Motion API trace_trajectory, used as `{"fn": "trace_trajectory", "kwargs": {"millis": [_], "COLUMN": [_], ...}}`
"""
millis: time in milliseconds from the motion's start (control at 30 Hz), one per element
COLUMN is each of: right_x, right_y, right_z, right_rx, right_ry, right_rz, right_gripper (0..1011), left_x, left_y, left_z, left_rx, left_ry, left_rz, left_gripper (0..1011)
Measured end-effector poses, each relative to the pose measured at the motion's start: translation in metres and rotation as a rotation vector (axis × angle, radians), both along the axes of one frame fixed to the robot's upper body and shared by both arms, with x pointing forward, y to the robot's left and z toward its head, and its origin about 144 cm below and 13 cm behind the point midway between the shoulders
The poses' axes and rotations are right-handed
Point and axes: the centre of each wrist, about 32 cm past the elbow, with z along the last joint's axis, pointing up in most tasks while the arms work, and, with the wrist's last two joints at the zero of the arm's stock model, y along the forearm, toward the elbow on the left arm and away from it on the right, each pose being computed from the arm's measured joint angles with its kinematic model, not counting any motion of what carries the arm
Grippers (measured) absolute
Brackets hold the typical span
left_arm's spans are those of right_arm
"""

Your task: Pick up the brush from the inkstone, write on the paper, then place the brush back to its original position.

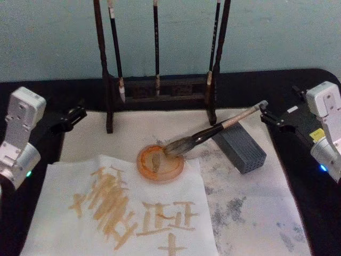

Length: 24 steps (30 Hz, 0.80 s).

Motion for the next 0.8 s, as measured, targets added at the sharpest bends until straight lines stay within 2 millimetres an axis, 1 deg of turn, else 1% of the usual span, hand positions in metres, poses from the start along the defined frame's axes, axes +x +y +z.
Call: {"fn": "trace_trajectory", "kwargs": {"millis": [800], "right_x": [0.0], "right_y": [0.0], "right_z": [0.0], "right_rx": [0.0], "right_ry": [0.0], "right_rz": [0.0], "right_gripper": [1006], "left_x": [0.0], "left_y": [0.0], "left_z": [0.0], "left_rx": [0.0], "left_ry": [0.0], "left_rz": [0.0], "left_gripper": [1002]}}
